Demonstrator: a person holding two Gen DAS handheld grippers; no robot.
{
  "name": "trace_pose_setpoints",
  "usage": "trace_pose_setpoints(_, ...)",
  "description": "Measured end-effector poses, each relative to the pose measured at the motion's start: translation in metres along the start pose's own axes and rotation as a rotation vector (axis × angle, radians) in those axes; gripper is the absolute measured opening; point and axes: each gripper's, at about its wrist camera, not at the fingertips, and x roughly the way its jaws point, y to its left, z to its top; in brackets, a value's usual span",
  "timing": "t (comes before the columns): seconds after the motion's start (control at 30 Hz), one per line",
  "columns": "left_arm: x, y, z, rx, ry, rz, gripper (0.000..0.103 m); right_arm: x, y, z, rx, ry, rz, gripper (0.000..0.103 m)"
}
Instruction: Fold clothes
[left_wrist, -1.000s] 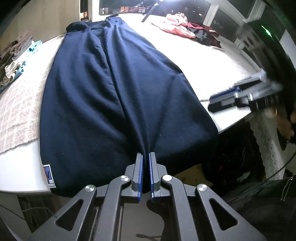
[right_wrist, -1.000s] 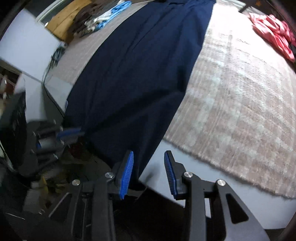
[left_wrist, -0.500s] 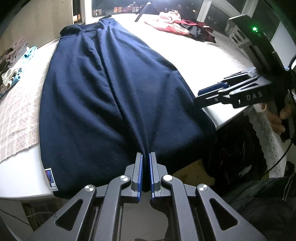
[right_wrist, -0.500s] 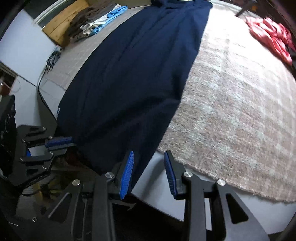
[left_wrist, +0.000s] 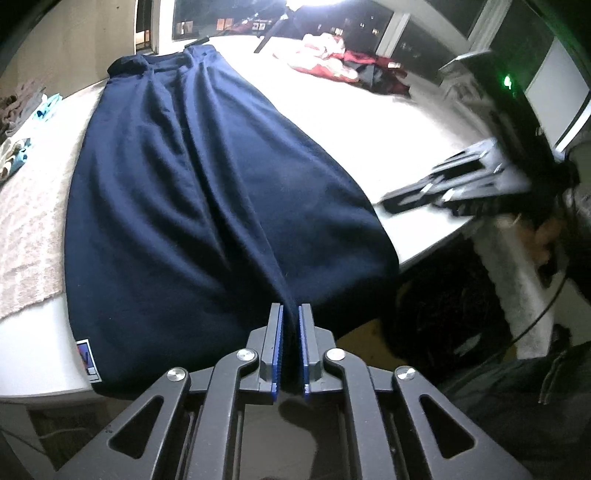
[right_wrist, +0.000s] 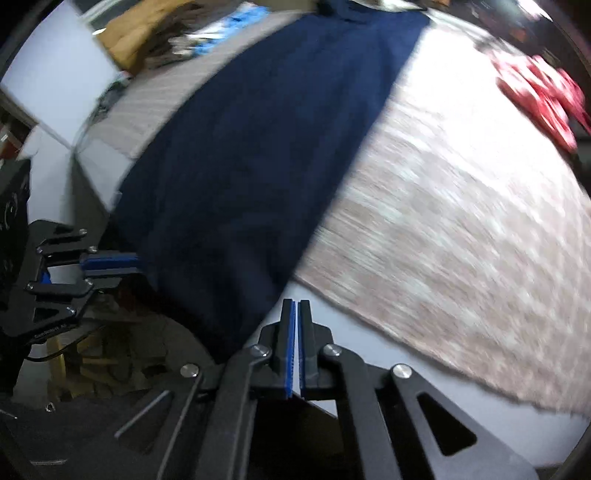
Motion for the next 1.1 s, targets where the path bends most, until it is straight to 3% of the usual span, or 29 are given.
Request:
trace_pose_setpoints(0.13,-0.005,0.006,-0.005,-0.024,-0.011,-0.001,0.017,-0.006,-0.003,-0.012,0.057,0.000,0.042,0.004)
trace_pose_setpoints(0.23,-0.021,0.013,-0.010,-0.056,-0.051,0.008,0.017,-0.010,-0.005,-0.022,0.099,0.000,0.074,0.007)
trace_pose_setpoints(0.37,-0.022,0.010,-0.016,-0.047,-0.039,0.013,0.017,-0.016,-0.008,-0.034,0.156,0.000,0.116,0.009)
trace_pose_setpoints(0.43,-0.033,0.003,-0.029,-0.039,-0.024,-0.004,0.018,-0.009,0.001,-0.050,0.182,0.020,0.170,0.026)
trace_pose_setpoints(0.47,-0.032,0.001,-0.032,-0.038,-0.014,-0.016,0.018,-0.007,0.006,-0.057,0.183,0.021,0.168,0.042)
trace_pose_setpoints(0.5,-0.028,-0.001,-0.034,-0.039,-0.004,-0.026,0.018,0.002,0.011,-0.058,0.178,0.018,0.142,0.047)
trace_pose_setpoints(0.63,-0.018,-0.013,-0.037,-0.033,0.017,-0.058,0.018,0.015,0.001,-0.067,0.199,0.017,0.112,0.047)
trace_pose_setpoints(0.8,-0.010,-0.022,-0.023,0.030,-0.005,-0.060,0.018,0.031,-0.006,-0.066,0.217,0.002,0.173,0.046)
trace_pose_setpoints(0.83,-0.006,-0.019,-0.022,0.029,0.007,-0.048,0.018,0.035,-0.005,-0.065,0.222,0.005,0.178,0.043)
trace_pose_setpoints(0.87,-0.004,-0.016,-0.021,0.027,0.016,-0.034,0.018,0.037,-0.005,-0.065,0.229,0.015,0.200,0.020)
trace_pose_setpoints(0.9,-0.002,-0.014,-0.021,0.025,0.024,-0.019,0.018,0.038,-0.004,-0.066,0.236,0.027,0.223,0.005)
trace_pose_setpoints(1.0,-0.004,-0.008,-0.022,0.018,0.030,0.008,0.018,0.027,-0.002,-0.070,0.246,0.054,0.271,0.005)
trace_pose_setpoints(1.1,-0.010,-0.008,-0.024,0.013,0.016,-0.005,0.018,0.008,0.001,-0.068,0.267,0.020,0.293,0.005)
